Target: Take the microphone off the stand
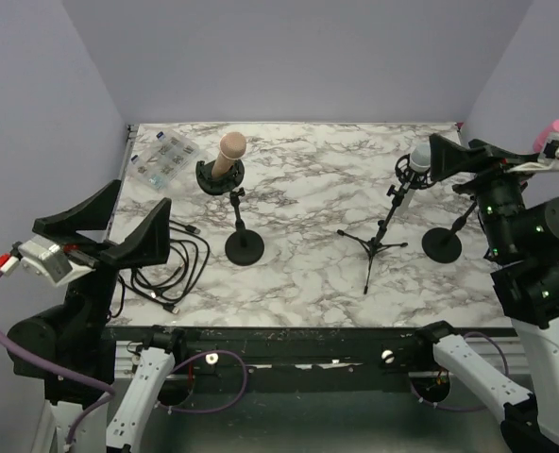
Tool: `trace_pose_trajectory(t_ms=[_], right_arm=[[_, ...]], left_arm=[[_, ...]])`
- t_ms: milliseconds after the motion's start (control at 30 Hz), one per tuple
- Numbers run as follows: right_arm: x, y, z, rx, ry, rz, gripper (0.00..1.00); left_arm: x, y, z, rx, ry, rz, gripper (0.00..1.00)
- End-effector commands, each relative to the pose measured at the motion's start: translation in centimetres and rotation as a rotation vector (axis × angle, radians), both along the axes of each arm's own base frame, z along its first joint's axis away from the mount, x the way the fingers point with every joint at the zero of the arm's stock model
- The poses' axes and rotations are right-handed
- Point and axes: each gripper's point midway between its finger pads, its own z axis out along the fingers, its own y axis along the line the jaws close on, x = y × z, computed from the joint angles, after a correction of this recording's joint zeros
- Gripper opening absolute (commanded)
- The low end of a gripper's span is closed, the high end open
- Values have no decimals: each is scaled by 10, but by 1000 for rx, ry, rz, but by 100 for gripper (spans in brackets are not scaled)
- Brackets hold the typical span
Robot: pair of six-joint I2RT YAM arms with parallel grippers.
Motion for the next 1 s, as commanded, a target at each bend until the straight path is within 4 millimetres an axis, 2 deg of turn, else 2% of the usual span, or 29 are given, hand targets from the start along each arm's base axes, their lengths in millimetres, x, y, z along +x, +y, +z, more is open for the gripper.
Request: trace_pose_trajectory(t_ms=[0, 100, 200, 333, 400, 500, 533, 600, 767, 967], right_arm=[[21, 21, -18, -22, 73, 78, 100], [33, 44, -26, -42, 97, 179, 100], [46, 54, -30, 44, 149, 210, 100], [49, 88, -19, 29, 130, 391, 100], [54, 107, -20, 12, 151, 484, 100], [75, 125, -34, 2, 234, 529, 100], [82, 134, -39, -19, 258, 525, 100], [84, 160, -43, -66, 263, 532, 100], [64, 240, -57, -163, 270, 620, 100], [34, 294, -84, -153, 240, 660, 100]], left_arm=[[30, 9, -25, -20, 149, 65, 99], [38, 10, -33, -23, 171, 79, 99], [41, 10, -38, -19, 185, 80, 99], [46, 7, -49, -15, 219, 66, 99], [48, 5, -54, -11, 236, 62, 99], [52, 7, -59, -13, 275, 76, 99], [54, 10, -62, -23, 297, 90, 99], [56, 16, -68, -48, 336, 120, 99], [54, 22, -80, -71, 367, 144, 99], [53, 14, -87, -89, 395, 96, 99]])
